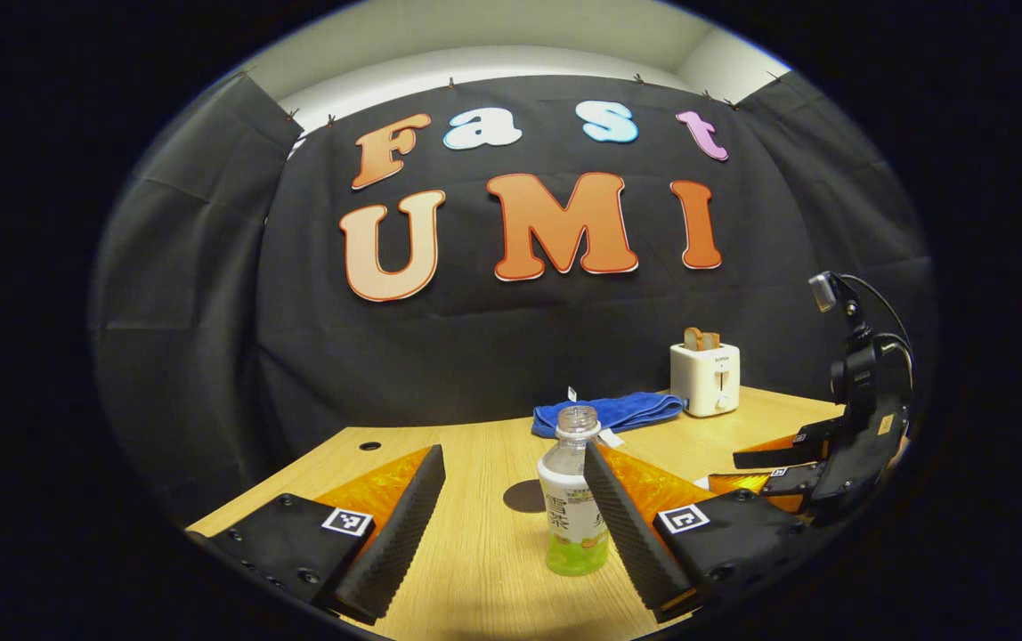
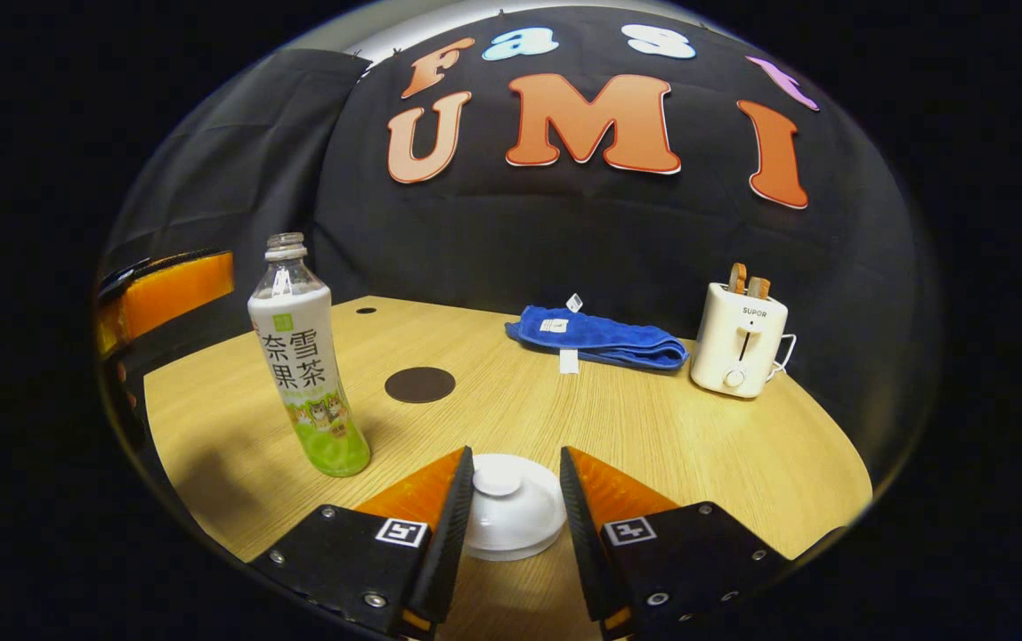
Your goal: Open the teacup lid with one hand, grasp the water bottle and pour water into the teacup with the other hand; after pouring, place the water bottle on the coaster and then close the teacup lid.
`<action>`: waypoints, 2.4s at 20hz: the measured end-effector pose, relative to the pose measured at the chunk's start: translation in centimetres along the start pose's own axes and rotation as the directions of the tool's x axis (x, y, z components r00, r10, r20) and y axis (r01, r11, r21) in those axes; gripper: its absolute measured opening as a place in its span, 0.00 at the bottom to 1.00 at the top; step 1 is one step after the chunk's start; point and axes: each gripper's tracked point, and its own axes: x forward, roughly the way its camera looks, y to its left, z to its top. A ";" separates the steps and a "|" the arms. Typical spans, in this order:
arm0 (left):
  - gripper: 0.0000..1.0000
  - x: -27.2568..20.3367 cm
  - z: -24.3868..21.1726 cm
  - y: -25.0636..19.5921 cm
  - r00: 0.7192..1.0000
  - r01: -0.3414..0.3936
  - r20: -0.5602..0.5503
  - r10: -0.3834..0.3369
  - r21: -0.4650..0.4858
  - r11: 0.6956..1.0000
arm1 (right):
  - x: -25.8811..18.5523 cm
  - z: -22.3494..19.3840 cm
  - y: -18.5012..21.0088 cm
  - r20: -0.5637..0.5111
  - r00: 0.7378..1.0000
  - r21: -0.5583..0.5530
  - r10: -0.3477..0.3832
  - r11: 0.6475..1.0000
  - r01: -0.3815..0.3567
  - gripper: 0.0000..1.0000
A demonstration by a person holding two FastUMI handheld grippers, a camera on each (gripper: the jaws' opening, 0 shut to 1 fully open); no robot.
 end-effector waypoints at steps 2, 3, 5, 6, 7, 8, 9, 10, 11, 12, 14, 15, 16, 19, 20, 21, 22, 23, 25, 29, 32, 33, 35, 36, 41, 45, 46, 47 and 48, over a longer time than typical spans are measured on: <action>0.97 0.0 -0.2 -0.3 1.000 0.007 -0.004 -0.007 0.012 1.000 | 0.3 0.0 0.2 -0.009 1.000 0.008 0.009 1.000 -0.009 0.48; 0.97 0.0 -0.3 -0.5 1.000 0.010 -0.007 -0.010 0.017 1.000 | 0.4 -0.1 0.2 -0.016 1.000 0.010 0.013 1.000 -0.013 0.40; 1.00 0.1 -0.4 -0.8 1.000 0.018 -0.009 -0.018 0.021 1.000 | 0.6 -0.2 0.0 -0.024 1.000 0.017 0.010 1.000 -0.009 0.29; 1.00 0.2 -0.5 -1.0 1.000 0.024 -0.011 -0.023 0.019 1.000 | 0.6 -0.1 0.1 -0.025 1.000 0.021 0.014 1.000 -0.014 0.27; 1.00 0.2 -0.6 -1.3 0.999 0.030 -0.015 -0.030 0.015 0.999 | 0.5 -0.1 0.1 -0.028 0.999 0.028 0.017 0.999 -0.016 0.24; 1.00 0.3 -0.9 -1.5 0.999 0.038 -0.020 -0.038 0.009 0.999 | 0.5 -0.2 0.0 -0.029 0.999 0.035 0.022 0.999 -0.021 0.24; 1.00 0.4 -1.2 -1.9 0.999 0.046 -0.029 -0.046 0.006 0.999 | 0.4 0.0 0.1 -0.023 0.999 0.038 0.024 0.999 -0.023 0.22; 1.00 0.4 -1.5 -2.2 0.998 0.056 -0.034 -0.056 0.002 0.998 | 0.1 0.4 0.0 -0.008 1.000 0.040 0.026 0.999 -0.026 0.21; 1.00 0.5 -1.7 -2.6 0.997 0.067 -0.039 -0.067 0.000 0.998 | 0.0 0.9 0.0 0.009 0.999 0.044 0.031 0.999 -0.032 0.20; 1.00 0.4 -1.9 -2.9 0.996 0.076 -0.041 -0.076 -0.001 0.997 | -0.4 1.6 0.0 0.030 0.999 0.053 0.032 0.998 -0.033 0.20; 1.00 0.6 -2.4 -3.4 0.995 0.089 -0.053 -0.089 -0.010 0.996 | -0.8 2.7 -0.6 0.057 0.998 0.078 0.024 0.997 -0.028 0.20; 1.00 0.7 -2.9 -3.9 0.993 0.102 -0.063 -0.103 -0.020 0.995 | -1.2 3.2 -0.8 0.072 0.997 0.084 0.017 0.996 -0.023 0.20; 1.00 0.8 -3.4 -4.3 0.991 0.112 -0.075 -0.114 -0.030 0.993 | -1.5 3.7 -1.2 0.085 0.996 0.088 0.008 0.996 -0.016 0.20; 1.00 1.6 -5.0 -5.0 0.985 0.127 -0.110 -0.132 -0.053 0.990 | -3.0 5.0 -2.2 0.122 0.992 0.091 -0.014 0.996 0.003 0.20; 0.97 2.0 -5.6 -5.2 0.983 0.130 -0.123 -0.136 -0.060 0.990 | -3.4 5.4 -2.6 0.134 0.991 0.093 -0.024 0.996 0.011 0.20; 1.00 2.3 -6.2 -5.3 0.981 0.132 -0.137 -0.140 -0.065 0.989 | -4.0 5.7 -3.0 0.141 0.989 0.096 -0.033 0.995 0.020 0.20; 1.00 2.7 -6.8 -5.4 0.979 0.129 -0.151 -0.139 -0.072 0.989 | -4.4 6.0 -3.5 0.149 0.988 0.098 -0.044 0.995 0.029 0.20; 0.97 3.0 -7.4 -5.3 0.977 0.124 -0.166 -0.135 -0.072 0.990 | -4.9 6.3 -3.9 0.159 0.986 0.099 -0.054 0.994 0.038 0.20; 0.99 3.7 -8.6 -5.2 0.974 0.114 -0.188 -0.125 -0.070 0.991 | -5.8 6.7 -4.6 0.174 0.982 0.101 -0.071 0.993 0.054 0.20; 0.89 4.0 -9.7 -4.5 0.973 0.089 -0.211 -0.099 -0.058 0.994 | -7.0 7.0 -6.1 0.186 0.977 0.119 -0.105 0.989 0.084 0.20; 0.82 4.5 -9.5 -4.6 0.976 0.089 -0.196 -0.098 -0.052 0.995 | -7.7 6.8 -7.2 0.188 0.974 0.142 -0.129 0.984 0.103 0.20; 0.77 4.5 -9.4 -4.6 0.976 0.088 -0.196 -0.095 -0.045 0.995 | -7.9 6.8 -7.5 0.190 0.973 0.147 -0.134 0.983 0.106 0.20; 0.71 5.0 -9.5 -4.9 0.976 0.086 -0.198 -0.090 -0.028 0.996 | -8.5 6.9 -7.9 0.196 0.970 0.153 -0.143 0.982 0.114 0.20; 0.70 5.0 -9.2 -4.8 0.977 0.085 -0.193 -0.086 -0.009 0.996 | -8.8 7.0 -8.2 0.200 0.968 0.155 -0.150 0.981 0.120 0.20; 0.68 5.8 -7.2 -3.6 0.992 0.044 -0.128 -0.013 0.239 0.970 | -9.9 7.0 -10.1 0.213 0.958 0.176 -0.191 0.972 0.155 0.20; 0.64 6.0 -7.1 -4.4 0.994 0.062 -0.112 -0.016 0.421 0.905 | -11.0 7.0 -11.7 0.222 0.949 0.191 -0.223 0.964 0.182 0.20; 0.63 6.2 -7.1 -4.6 0.994 0.065 -0.110 -0.015 0.464 0.884 | -11.1 6.9 -12.0 0.223 0.948 0.194 -0.228 0.963 0.186 0.20; 0.63 6.1 -7.0 -4.7 0.994 0.069 -0.108 -0.016 0.508 0.858 | -11.4 6.8 -12.2 0.224 0.946 0.196 -0.234 0.962 0.191 0.20; 0.63 6.2 -7.0 -4.8 0.994 0.070 -0.107 -0.013 0.545 0.836 | -11.6 6.7 -12.6 0.223 0.944 0.199 -0.241 0.960 0.198 0.20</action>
